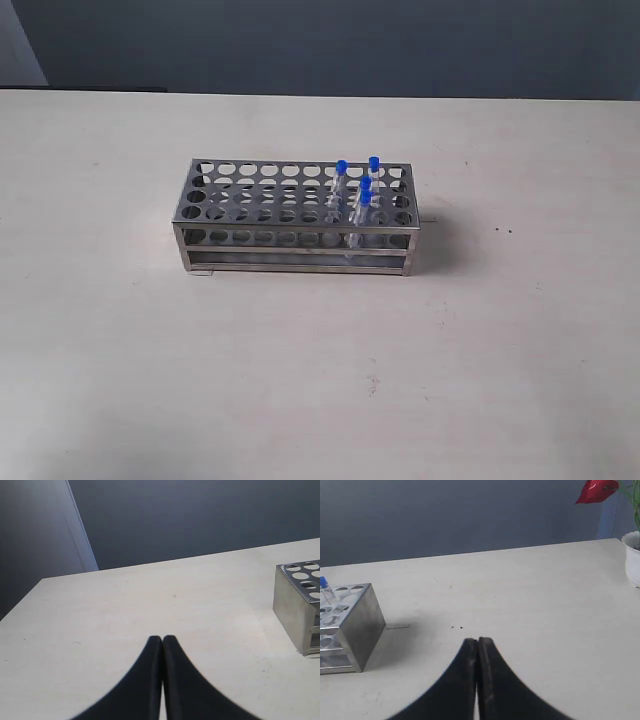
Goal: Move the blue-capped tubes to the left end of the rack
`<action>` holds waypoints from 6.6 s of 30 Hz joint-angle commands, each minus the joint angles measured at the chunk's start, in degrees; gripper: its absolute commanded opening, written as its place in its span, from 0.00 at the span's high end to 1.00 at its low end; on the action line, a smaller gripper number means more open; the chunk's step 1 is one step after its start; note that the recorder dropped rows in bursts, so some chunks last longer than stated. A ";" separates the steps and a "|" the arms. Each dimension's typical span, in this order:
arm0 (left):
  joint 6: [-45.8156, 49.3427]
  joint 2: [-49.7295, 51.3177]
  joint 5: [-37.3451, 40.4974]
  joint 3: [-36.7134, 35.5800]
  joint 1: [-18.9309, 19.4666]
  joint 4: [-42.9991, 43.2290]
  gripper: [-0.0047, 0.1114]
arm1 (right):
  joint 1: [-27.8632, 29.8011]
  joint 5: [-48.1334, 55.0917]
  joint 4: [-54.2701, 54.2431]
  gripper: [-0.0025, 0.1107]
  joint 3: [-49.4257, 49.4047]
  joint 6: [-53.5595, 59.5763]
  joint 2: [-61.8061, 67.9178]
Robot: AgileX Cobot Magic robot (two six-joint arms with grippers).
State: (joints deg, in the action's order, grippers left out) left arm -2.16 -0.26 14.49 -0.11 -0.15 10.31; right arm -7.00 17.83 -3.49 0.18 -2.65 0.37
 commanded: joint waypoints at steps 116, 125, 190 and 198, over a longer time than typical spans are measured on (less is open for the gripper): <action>-0.20 0.26 -0.77 0.11 -0.39 -0.14 0.96 | -17.69 -55.76 49.91 0.98 53.85 -28.73 114.21; -0.20 0.26 -0.77 0.11 -0.39 -0.14 0.96 | -17.69 -52.72 51.31 0.98 54.22 -26.39 104.45; -0.20 0.26 -0.77 0.11 -0.39 -0.14 0.96 | -37.10 -44.47 68.38 0.98 93.80 -49.88 130.47; -0.20 0.26 -0.77 0.11 -0.39 -0.14 0.96 | -37.10 -45.43 69.13 0.98 93.80 -50.10 131.31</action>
State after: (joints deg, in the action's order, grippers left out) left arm -2.16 -0.26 14.49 -0.11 -0.15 10.31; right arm -44.02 -26.51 65.08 93.77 -52.24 131.36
